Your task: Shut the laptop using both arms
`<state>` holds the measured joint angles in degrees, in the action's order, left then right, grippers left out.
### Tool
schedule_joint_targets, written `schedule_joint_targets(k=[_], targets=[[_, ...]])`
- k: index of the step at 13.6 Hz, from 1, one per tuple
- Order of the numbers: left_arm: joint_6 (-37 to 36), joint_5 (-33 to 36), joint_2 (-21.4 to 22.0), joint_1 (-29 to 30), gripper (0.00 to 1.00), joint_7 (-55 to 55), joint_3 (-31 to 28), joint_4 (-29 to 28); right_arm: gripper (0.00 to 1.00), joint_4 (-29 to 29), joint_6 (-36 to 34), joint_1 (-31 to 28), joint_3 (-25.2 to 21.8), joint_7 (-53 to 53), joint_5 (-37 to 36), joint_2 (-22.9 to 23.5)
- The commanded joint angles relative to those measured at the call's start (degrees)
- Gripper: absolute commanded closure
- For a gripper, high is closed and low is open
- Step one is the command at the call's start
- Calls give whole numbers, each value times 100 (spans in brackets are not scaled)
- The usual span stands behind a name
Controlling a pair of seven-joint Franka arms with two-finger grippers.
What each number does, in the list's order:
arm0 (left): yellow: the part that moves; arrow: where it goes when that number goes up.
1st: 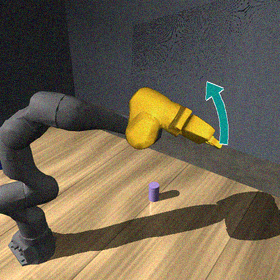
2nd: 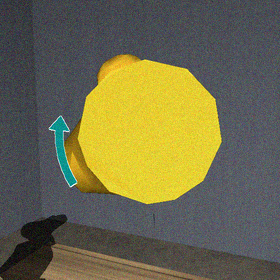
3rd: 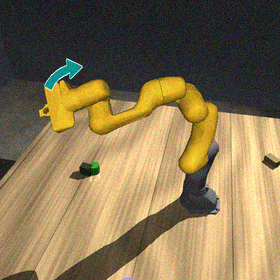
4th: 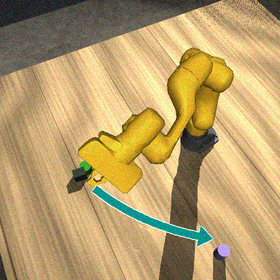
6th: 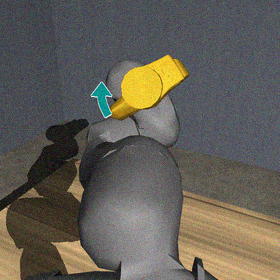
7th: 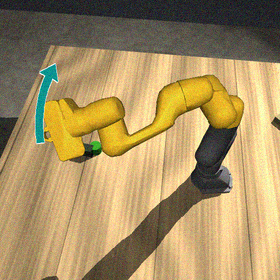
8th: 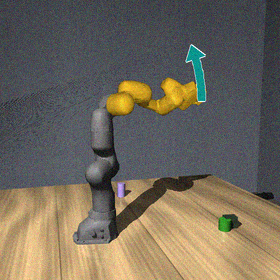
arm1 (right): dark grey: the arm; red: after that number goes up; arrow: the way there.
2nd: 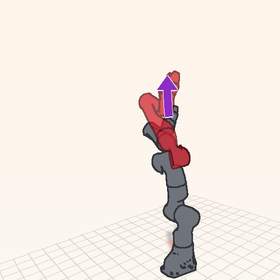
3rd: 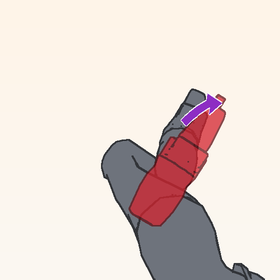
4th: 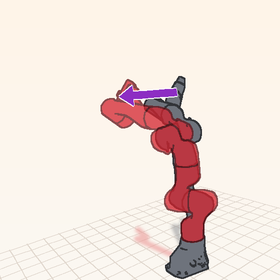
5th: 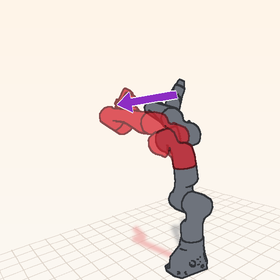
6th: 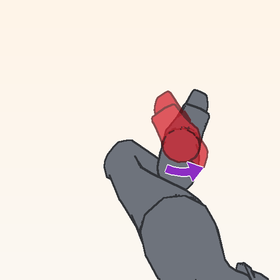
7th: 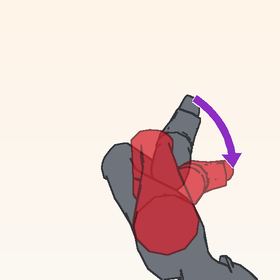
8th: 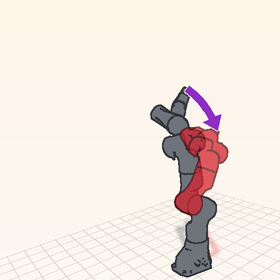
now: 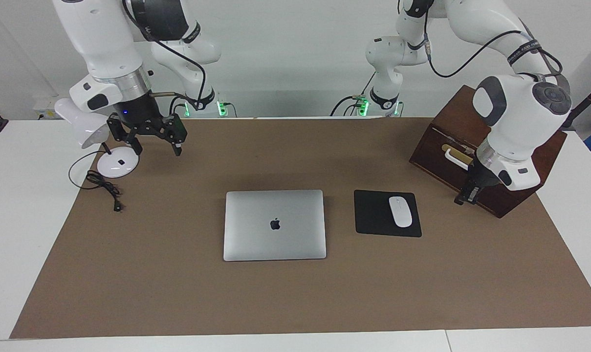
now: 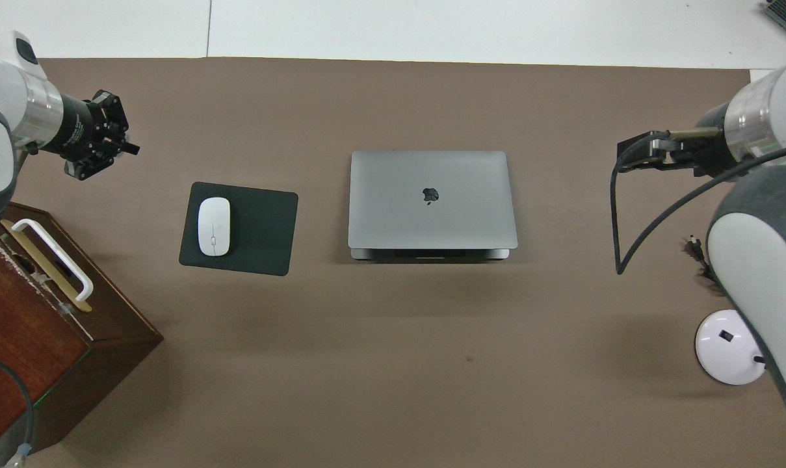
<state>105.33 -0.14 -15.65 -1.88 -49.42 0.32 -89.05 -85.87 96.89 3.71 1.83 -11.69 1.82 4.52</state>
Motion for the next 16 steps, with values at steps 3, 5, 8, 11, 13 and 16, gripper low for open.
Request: schedule_joint_targets(k=[3,5,8,11,13,16], targets=[[-1013,190,404,48,100,512,-93,37,0,-52,-143,-99,63,132,204,-127],[-1504,181,528,109,100,512,-102,11,0,-52,-205,-273,116,132,196,-179],[-2121,190,896,162,100,564,-102,-59,0,-52,-424,-371,134,167,196,-267],[-2332,181,1310,171,100,617,-102,-174,0,-52,-583,-432,134,167,178,-329],[-2412,181,1354,276,94,618,-102,-183,0,-52,-723,-467,143,167,169,-390],[-2430,181,1459,294,84,626,-111,-296,0,-52,-899,-494,143,167,169,-496]])
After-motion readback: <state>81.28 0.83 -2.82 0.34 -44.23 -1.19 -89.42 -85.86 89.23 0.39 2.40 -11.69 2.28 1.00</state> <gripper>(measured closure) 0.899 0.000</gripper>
